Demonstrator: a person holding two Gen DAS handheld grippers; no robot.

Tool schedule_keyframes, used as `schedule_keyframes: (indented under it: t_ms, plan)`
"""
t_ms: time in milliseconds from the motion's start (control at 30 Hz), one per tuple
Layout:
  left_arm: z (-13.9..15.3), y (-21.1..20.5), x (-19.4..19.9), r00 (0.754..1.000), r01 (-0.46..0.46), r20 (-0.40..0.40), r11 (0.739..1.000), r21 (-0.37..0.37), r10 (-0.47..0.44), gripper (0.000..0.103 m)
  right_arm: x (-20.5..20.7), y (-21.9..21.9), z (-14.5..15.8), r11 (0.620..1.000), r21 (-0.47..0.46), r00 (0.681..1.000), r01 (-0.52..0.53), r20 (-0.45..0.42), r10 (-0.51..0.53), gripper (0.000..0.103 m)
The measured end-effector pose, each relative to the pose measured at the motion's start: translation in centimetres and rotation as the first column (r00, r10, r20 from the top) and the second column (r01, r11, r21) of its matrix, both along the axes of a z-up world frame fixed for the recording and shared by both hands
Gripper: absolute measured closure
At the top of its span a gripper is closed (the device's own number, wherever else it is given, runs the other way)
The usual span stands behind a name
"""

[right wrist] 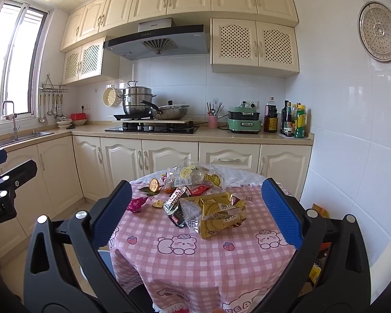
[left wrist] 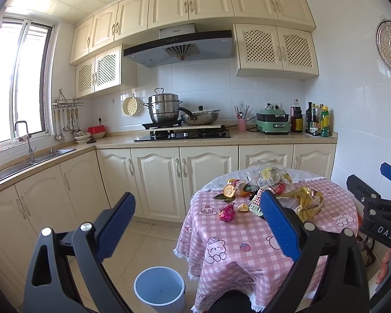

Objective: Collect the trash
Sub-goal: 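Grasp the pink wrapper with the left tool while the right tool grasps the gold snack bag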

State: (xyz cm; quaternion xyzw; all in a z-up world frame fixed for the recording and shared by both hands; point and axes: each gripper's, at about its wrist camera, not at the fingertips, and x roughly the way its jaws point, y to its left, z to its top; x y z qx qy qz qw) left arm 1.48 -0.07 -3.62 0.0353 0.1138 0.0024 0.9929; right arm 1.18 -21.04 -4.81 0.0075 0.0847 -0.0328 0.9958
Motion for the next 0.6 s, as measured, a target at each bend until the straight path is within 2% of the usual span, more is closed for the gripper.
schedule_keyframes:
  t_ms: [300,600]
  plan:
    - [-0.6,0.5,2.2,0.998,-0.031,-0.057,0.999,0.012,0.032,0.009,1.6,-1.4,-0.9,0.999,0.011,0.998,0.04,-0.052,-0.04,0.005]
    - [-3.2,0.4,6.8,0.984,-0.002,-0.179,1.0,0.008,0.003,0.009,4.9,-3.7,-4.0,0.996,0.062,0.982,0.059,-0.181,-0.047,0.005]
